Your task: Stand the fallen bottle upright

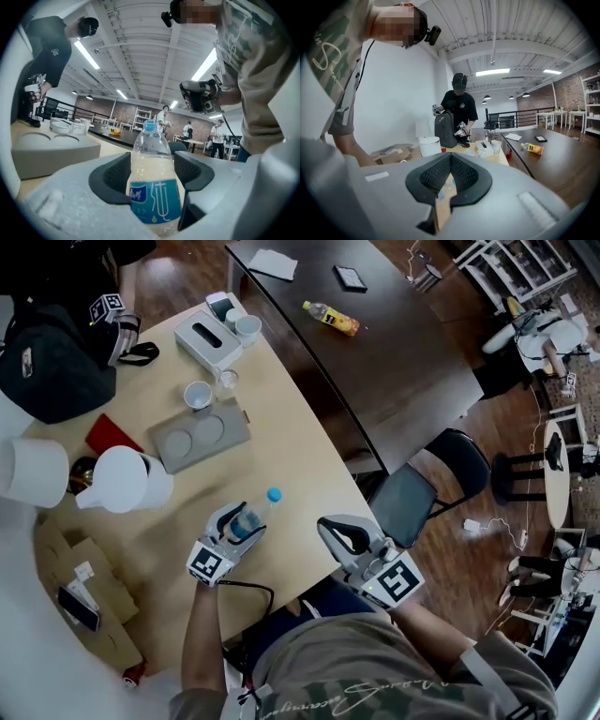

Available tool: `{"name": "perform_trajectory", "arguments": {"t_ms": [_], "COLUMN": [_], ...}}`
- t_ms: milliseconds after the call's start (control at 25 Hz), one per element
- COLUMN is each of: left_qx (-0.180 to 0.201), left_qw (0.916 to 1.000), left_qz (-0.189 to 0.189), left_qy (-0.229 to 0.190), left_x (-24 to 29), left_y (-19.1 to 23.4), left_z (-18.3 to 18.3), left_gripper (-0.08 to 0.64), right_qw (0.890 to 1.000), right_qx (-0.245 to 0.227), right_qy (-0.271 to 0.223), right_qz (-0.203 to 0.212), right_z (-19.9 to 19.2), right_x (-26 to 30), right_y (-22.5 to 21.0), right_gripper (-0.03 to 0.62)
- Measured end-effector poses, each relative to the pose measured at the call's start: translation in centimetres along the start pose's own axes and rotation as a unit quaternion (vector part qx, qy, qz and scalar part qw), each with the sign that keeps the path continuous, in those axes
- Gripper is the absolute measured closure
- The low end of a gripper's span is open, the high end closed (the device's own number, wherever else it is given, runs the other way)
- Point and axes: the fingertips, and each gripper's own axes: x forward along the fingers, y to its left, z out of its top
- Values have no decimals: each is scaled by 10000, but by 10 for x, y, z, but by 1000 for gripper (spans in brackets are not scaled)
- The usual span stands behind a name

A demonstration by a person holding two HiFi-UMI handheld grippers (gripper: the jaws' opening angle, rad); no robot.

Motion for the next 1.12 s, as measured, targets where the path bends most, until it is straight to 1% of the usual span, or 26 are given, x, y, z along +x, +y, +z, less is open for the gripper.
{"name": "perform_trajectory", "arguments": {"t_ms": [120, 240, 320, 440, 520, 640, 800, 840, 960, 1040, 1080, 1120], "left_qx": [-159, -271, -278, -133, -29, 127, 570, 538, -58, -124, -96, 7], "left_qw": [9995, 9975, 9962, 9952, 9942, 9932, 9905, 9909, 9928, 9922, 9924, 9935], "left_qz": [75, 12, -64, -201, -314, -565, -749, -740, -559, -464, -434, -436], "left_qy": [-260, -649, -823, -951, -1029, -1008, -1002, -989, -1060, -1149, -1146, -1054], "left_x": [-22, -30, -29, -29, -30, -34, -46, -52, -74, -87, -93, -101], "left_y": [1, 0, -2, -5, -12, -28, -37, -39, -34, -32, -32, -33], "left_z": [12, 32, 39, 41, 43, 44, 32, 25, 11, 8, 5, 1], "left_gripper": [262, 272, 273, 273, 273, 273, 273, 273, 270, 270, 268, 268], "right_qw": [9999, 9995, 9992, 9987, 9985, 9981, 9970, 9968, 9961, 9949, 9943, 9938], "right_qx": [-133, -256, -282, -338, -283, -198, -349, -317, -287, -311, -281, -226], "right_qy": [-12, 127, 187, 248, 334, 494, 549, 583, 681, 783, 843, 893], "right_qz": [81, 147, 205, 286, 317, 320, 421, 438, 486, 549, 587, 618], "right_z": [3, -2, -5, -8, -9, -17, -34, -38, -49, -56, -58, -60], "right_x": [6, 10, 14, 19, 20, 20, 20, 21, 24, 29, 32, 36], "right_y": [11, 23, 33, 48, 56, 64, 67, 69, 76, 81, 85, 90], "right_gripper": [588, 588, 588, 588, 588, 588, 588, 588, 588, 588, 588, 588]}}
